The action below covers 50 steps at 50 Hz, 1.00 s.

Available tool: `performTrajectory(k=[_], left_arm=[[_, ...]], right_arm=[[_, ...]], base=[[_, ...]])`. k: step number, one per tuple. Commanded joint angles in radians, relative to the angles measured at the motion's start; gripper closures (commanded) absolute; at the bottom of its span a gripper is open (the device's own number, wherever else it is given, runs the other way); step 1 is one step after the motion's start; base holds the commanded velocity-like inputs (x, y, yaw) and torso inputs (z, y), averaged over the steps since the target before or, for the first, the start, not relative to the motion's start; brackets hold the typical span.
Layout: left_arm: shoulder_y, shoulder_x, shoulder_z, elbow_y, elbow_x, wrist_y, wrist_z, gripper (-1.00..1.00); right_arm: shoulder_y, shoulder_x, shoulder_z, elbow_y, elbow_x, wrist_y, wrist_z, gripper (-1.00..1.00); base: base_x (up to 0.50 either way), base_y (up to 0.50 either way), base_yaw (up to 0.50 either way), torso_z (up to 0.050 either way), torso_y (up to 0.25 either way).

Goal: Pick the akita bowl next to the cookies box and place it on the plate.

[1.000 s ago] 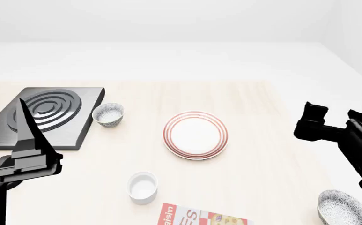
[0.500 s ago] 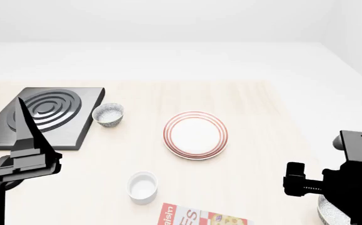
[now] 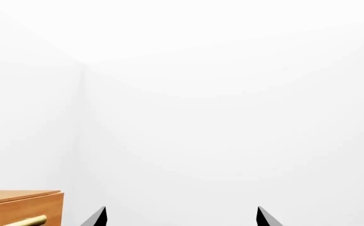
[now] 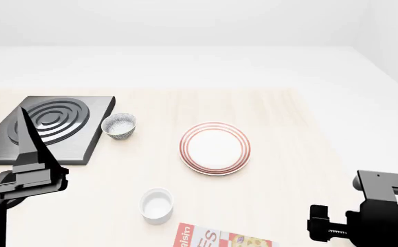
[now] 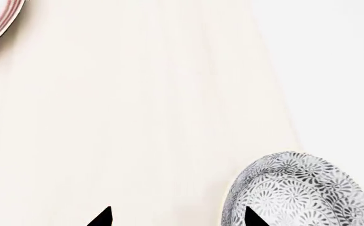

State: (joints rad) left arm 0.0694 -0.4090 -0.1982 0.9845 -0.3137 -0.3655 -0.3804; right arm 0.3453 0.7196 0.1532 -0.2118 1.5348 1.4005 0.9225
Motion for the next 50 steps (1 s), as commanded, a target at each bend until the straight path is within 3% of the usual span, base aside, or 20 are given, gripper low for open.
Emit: performTrajectory(k=[1,26,48,49,50], left_arm=[[0.001,-0.006,0.002,0.001,-0.004,0.000,-0.008,-1.00],[0.006,-0.016,0.011,-0.009,-0.006,0.015,-0.019,-1.00],[0.004,-0.026,0.019,-0.014,-0.010,0.018,-0.030,-1.00],[0.004,-0.026,0.019,-0.014,-0.010,0.019,-0.030,-1.00],[0.005,-0.026,0.020,-0.015,-0.009,0.021,-0.030,-1.00]], right_arm=[[-0.024,0.028,-0.074,0.014,-0.166,-0.058,-0.087,-1.00],[-0.072,0.021,-0.248,0.073,-0.393,-0.185,-0.218,-1.00],[-0.111,0.015,-0.240,0.130,-0.399,-0.251,-0.292,-1.00],[-0.113,0.015,-0.237,0.126,-0.400,-0.255,-0.285,1.00],[-0.116,0.017,-0.236,0.117,-0.405,-0.268,-0.294,1.00]], base=[[0.00,0.00,0.00,0.000,0.000],[0.00,0.00,0.00,0.000,0.000],[0.00,0.00,0.00,-0.002,0.000],[0.00,0.00,0.00,0.000,0.000],[0.00,0.00,0.00,0.000,0.000]])
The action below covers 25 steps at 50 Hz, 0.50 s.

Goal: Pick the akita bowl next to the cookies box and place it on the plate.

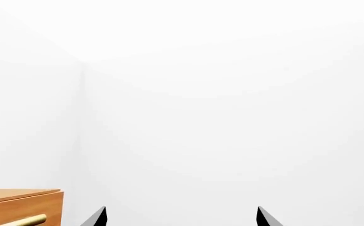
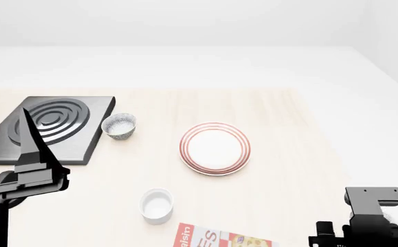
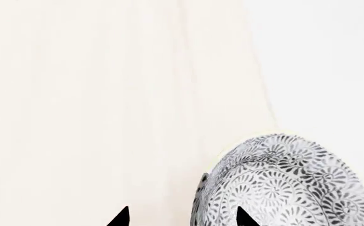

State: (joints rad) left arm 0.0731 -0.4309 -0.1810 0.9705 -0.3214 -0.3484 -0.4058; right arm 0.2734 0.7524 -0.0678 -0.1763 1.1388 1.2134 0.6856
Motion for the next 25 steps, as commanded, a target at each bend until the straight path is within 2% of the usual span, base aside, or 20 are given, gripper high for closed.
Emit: performTrajectory(k=[1,11,12,16,20,25], left_arm=[[0.001,-0.005,0.003,-0.001,-0.002,0.002,-0.006,-1.00],[0.001,-0.010,0.003,0.001,-0.007,0.002,-0.011,-1.00],[0.001,-0.010,0.003,0.000,-0.007,0.002,-0.012,-1.00],[0.002,-0.011,0.005,-0.001,-0.007,0.004,-0.013,-1.00],[0.001,-0.012,0.009,-0.004,-0.006,0.006,-0.015,-1.00],[0.001,-0.015,0.008,-0.001,-0.009,0.005,-0.017,-1.00]], right_arm=[[-0.049,-0.016,-0.011,0.077,-0.007,-0.093,-0.073,1.00],[-0.059,-0.007,0.016,0.032,-0.048,-0.178,-0.087,1.00],[-0.063,0.003,0.002,0.010,-0.073,-0.210,-0.123,1.00],[-0.039,0.012,0.045,-0.021,-0.028,-0.214,-0.133,1.00],[0.025,0.034,0.041,-0.078,-0.012,-0.197,-0.142,1.00],[0.188,0.047,-0.008,-0.102,-0.001,-0.142,-0.163,1.00]], base=[[0.00,0.00,0.00,-0.011,0.000],[0.00,0.00,0.00,-0.003,0.000],[0.00,0.00,0.00,0.000,0.000],[0.00,0.00,0.00,0.000,0.000],[0.00,0.00,0.00,0.000,0.000],[0.00,0.00,0.00,0.000,0.000]])
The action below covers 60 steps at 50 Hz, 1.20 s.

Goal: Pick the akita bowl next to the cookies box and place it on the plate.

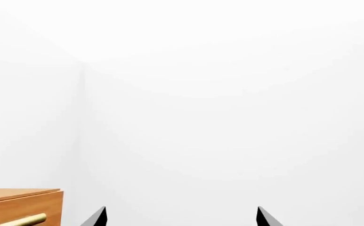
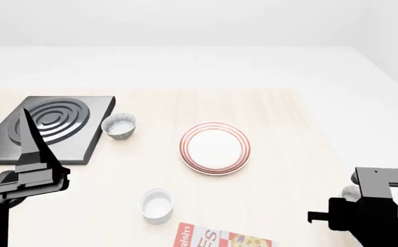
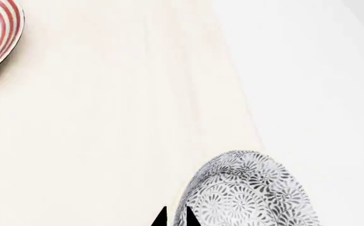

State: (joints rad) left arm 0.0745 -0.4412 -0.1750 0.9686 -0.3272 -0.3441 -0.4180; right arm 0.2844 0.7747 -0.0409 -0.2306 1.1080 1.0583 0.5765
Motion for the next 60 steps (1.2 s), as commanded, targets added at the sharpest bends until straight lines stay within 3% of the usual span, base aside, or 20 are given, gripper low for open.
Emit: performTrajectory(k=[1,10,20,33,35,42,46,51,60], left_arm=[[0.000,-0.005,0.005,-0.001,-0.002,0.002,-0.005,-1.00],[0.002,-0.008,0.012,-0.003,0.001,0.009,-0.007,-1.00],[0.005,-0.008,0.027,-0.010,0.010,0.020,-0.008,-1.00],[0.000,-0.015,0.033,-0.003,0.003,0.012,-0.015,-1.00],[-0.001,-0.017,0.032,0.000,0.001,0.009,-0.017,-1.00],[0.001,-0.019,0.035,-0.004,0.001,0.015,-0.018,-1.00],[0.003,-0.021,0.032,-0.003,-0.003,0.018,-0.019,-1.00],[0.004,-0.020,0.036,-0.012,-0.001,0.028,-0.017,-1.00],[0.009,-0.020,0.033,-0.026,-0.007,0.046,-0.014,-1.00]], right_arm=[[0.219,0.023,-0.051,-0.040,0.034,0.033,-0.059,1.00],[0.614,-0.051,-0.269,0.030,-0.095,0.092,-0.184,1.00],[0.870,-0.196,-0.504,0.182,-0.301,-0.014,-0.350,1.00],[1.000,-0.392,-0.785,0.471,-0.581,-0.322,-0.553,1.00],[1.017,-0.424,-0.861,0.550,-0.679,-0.418,-0.566,1.00],[1.046,-0.539,-0.914,0.807,-0.747,-0.579,-0.630,1.00],[1.077,-0.620,-1.005,1.046,-0.864,-0.777,-0.667,1.00],[1.137,-0.774,-1.033,1.437,-0.871,-0.977,-0.736,1.00],[1.127,-0.775,-1.354,1.406,-0.604,-0.954,-0.672,1.00]], base=[[0.00,0.00,0.00,0.000,0.000],[0.00,0.00,0.00,0.000,0.000],[0.00,0.00,0.00,0.000,0.000],[0.00,0.00,0.00,0.000,0.000],[0.00,0.00,0.00,0.000,0.000],[0.00,0.00,0.00,0.000,0.000],[0.00,0.00,0.00,0.000,0.000],[0.00,0.00,0.00,0.000,0.000],[0.00,0.00,0.00,0.000,0.001]])
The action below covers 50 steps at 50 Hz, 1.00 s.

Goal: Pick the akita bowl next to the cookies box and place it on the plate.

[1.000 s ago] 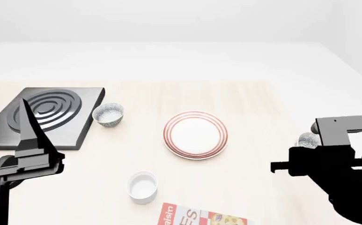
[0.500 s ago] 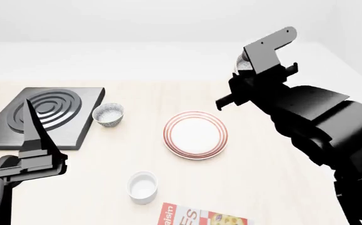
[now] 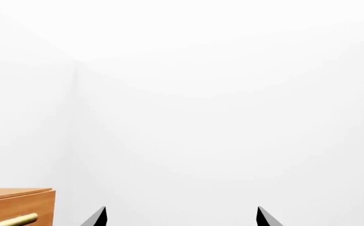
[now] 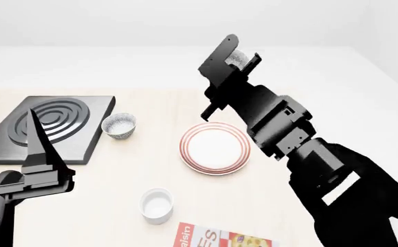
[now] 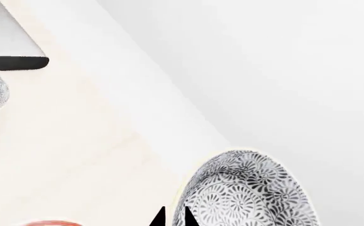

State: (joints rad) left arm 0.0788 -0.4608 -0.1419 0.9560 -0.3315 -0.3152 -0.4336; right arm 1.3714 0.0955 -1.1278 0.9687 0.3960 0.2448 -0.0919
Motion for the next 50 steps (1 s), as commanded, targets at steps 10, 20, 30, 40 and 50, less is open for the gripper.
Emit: performTrajectory(k=[10,20,30,40,50], left_arm=[[0.003,-0.007,0.006,-0.013,-0.003,0.014,0.000,-1.00],[-0.004,-0.010,0.008,-0.011,-0.006,0.006,-0.009,-1.00],[-0.006,-0.015,0.005,-0.006,-0.014,0.000,-0.016,-1.00],[0.004,-0.017,-0.001,-0.011,-0.014,0.014,-0.018,-1.00],[0.005,-0.020,0.005,-0.012,-0.009,0.014,-0.022,-1.00]], right_arm=[[0.007,-0.095,-0.379,0.194,0.169,-0.129,0.068,1.00],[0.009,-0.095,-0.372,0.195,0.188,-0.104,0.022,1.00],[0.023,-0.095,-0.343,0.195,0.346,0.003,-0.073,1.00],[0.041,-0.095,-0.350,0.189,0.460,0.067,-0.111,1.00],[0.049,-0.095,-0.364,0.190,0.509,0.069,-0.140,1.00]], base=[[0.00,0.00,0.00,0.000,0.000],[0.00,0.00,0.00,0.000,0.001],[0.00,0.00,0.00,0.000,0.000],[0.00,0.00,0.00,0.000,0.001],[0.00,0.00,0.00,0.000,0.000]])
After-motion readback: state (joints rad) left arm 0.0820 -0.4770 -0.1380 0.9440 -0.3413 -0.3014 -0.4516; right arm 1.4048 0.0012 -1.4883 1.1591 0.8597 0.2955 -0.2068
